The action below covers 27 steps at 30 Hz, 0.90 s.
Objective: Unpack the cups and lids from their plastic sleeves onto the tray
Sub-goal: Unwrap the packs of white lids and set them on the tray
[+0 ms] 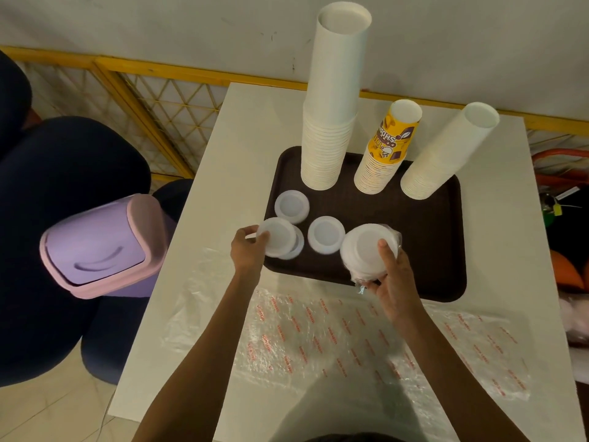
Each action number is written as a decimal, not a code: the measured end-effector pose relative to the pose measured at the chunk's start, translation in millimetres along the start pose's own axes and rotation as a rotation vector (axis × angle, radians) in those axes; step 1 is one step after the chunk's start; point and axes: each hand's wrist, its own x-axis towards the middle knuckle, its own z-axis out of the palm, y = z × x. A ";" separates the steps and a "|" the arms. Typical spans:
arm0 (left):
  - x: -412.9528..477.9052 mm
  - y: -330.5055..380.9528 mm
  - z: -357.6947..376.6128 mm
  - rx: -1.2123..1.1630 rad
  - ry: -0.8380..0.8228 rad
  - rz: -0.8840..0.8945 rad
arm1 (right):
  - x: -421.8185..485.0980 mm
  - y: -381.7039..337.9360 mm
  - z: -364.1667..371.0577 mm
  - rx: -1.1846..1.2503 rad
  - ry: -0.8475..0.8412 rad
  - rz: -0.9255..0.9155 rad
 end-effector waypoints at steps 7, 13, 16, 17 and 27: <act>7.3 -1.0 23.7 0.170 -0.019 0.110 | 7.6 0.0 4.8 -0.015 -0.020 -0.015; 16.0 -13.8 29.1 0.359 0.008 0.150 | 10.4 -0.6 4.2 -0.004 -0.087 0.000; 14.9 -17.7 30.6 0.456 0.011 0.194 | 7.6 -0.9 3.6 0.012 -0.141 0.027; 13.9 -18.1 30.9 0.476 0.012 0.210 | 6.5 -1.4 3.5 0.024 -0.164 0.040; -32.2 18.3 20.7 0.164 0.070 0.405 | -3.9 -5.8 1.5 0.090 -0.335 0.122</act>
